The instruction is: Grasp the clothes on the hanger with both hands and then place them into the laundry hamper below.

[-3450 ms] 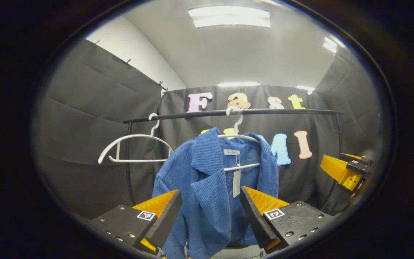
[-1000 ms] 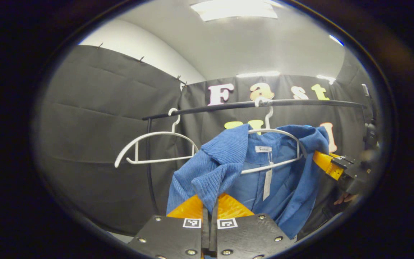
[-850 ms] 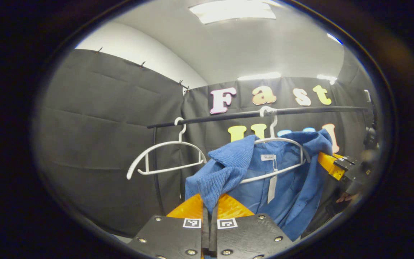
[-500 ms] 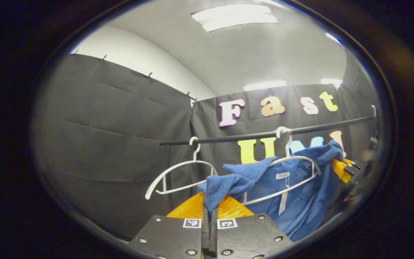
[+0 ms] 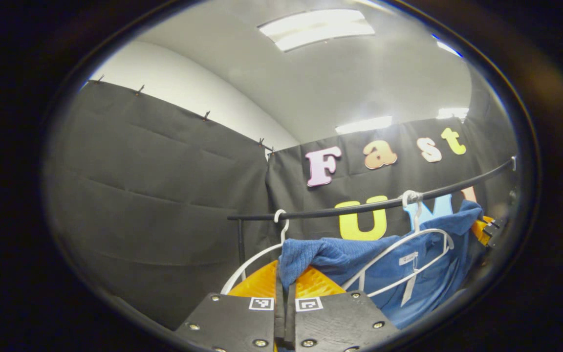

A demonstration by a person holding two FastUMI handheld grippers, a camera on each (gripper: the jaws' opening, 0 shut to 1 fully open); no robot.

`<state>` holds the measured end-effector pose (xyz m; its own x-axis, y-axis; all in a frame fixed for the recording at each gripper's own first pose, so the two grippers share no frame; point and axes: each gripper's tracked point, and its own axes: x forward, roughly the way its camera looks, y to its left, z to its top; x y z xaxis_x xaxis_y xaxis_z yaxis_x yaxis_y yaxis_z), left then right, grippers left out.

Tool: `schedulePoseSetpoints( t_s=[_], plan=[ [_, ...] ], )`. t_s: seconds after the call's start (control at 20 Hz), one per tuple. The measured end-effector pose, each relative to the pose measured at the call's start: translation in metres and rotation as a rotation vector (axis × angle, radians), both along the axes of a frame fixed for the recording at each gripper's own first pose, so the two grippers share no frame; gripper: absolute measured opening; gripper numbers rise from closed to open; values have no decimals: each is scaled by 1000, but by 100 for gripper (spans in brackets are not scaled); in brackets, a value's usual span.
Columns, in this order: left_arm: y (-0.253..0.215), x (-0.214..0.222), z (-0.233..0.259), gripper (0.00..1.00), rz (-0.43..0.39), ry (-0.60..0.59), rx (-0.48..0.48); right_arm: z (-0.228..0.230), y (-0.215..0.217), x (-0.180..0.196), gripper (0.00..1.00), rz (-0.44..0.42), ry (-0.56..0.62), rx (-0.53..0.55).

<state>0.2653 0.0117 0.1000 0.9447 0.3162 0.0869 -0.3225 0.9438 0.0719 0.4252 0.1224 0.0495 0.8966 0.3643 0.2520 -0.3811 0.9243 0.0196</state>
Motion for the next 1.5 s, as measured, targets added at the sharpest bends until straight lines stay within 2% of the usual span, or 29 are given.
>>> schedulePoseSetpoints(
  t_s=[0.05, 0.1, 0.2, 0.3, 0.45, 0.5, 0.7, 0.75, 0.9, 0.95, 1.0, 1.05, 1.1, 1.15, 1.2, 1.25, 1.35, 1.4, 1.45, 1.5],
  plan=[
    [2, 5, -1, 0, -3, 1, 1, -2, 0, 6, 4, -8, 6, -1],
    [3, 11, -3, 5, -10, 5, -7, -4, -1, 11, 4, -13, 11, 2],
    [6, 24, -7, 5, -21, 14, -21, -9, -1, 25, 4, -27, 25, 3],
    [12, 34, -10, 0, -32, 17, -33, -16, 0, 38, 5, -35, 49, 4],
    [21, 48, -15, 1, -42, 27, -46, -29, 4, 55, 4, -39, 94, 10],
    [23, 53, -20, 5, -54, 36, -52, -34, 4, 59, 5, -42, 110, 9],
    [27, 67, -28, 5, -82, 72, -59, -58, 9, 72, 4, -47, 182, 8],
    [26, 70, -32, 1, -88, 80, -56, -64, 10, 76, 5, -48, 198, 5],
    [24, 81, -50, 1, -102, 113, -72, -91, 14, 92, 5, -36, 268, -7],
    [24, 83, -56, 5, -104, 124, -84, -100, 15, 97, 5, -31, 294, -7],
    [24, 85, -62, 1, -103, 133, -95, -107, 14, 94, 4, -27, 315, -4],
    [24, 86, -67, 5, -102, 138, -99, -114, 15, 91, 4, -23, 333, -6],
    [24, 88, -74, 5, -102, 146, -106, -122, 15, 90, 5, -16, 345, -10],
    [25, 88, -78, 1, -100, 154, -110, -127, 14, 87, 4, -14, 352, -18],
    [26, 87, -84, 5, -98, 164, -116, -134, 12, 80, 5, -11, 360, -29],
    [26, 85, -90, 1, -96, 172, -124, -139, 11, 77, 5, -7, 368, -36],
    [28, 74, -102, 1, -95, 186, -138, -149, 11, 68, 4, 3, 382, -57],
    [29, 68, -106, 5, -94, 192, -144, -156, 10, 62, 5, 5, 388, -74],
    [30, 62, -111, 1, -93, 197, -151, -161, 9, 58, 4, 10, 394, -85],
    [33, 55, -115, 1, -92, 201, -155, -166, 8, 51, 5, 14, 401, -94]
  ],
)
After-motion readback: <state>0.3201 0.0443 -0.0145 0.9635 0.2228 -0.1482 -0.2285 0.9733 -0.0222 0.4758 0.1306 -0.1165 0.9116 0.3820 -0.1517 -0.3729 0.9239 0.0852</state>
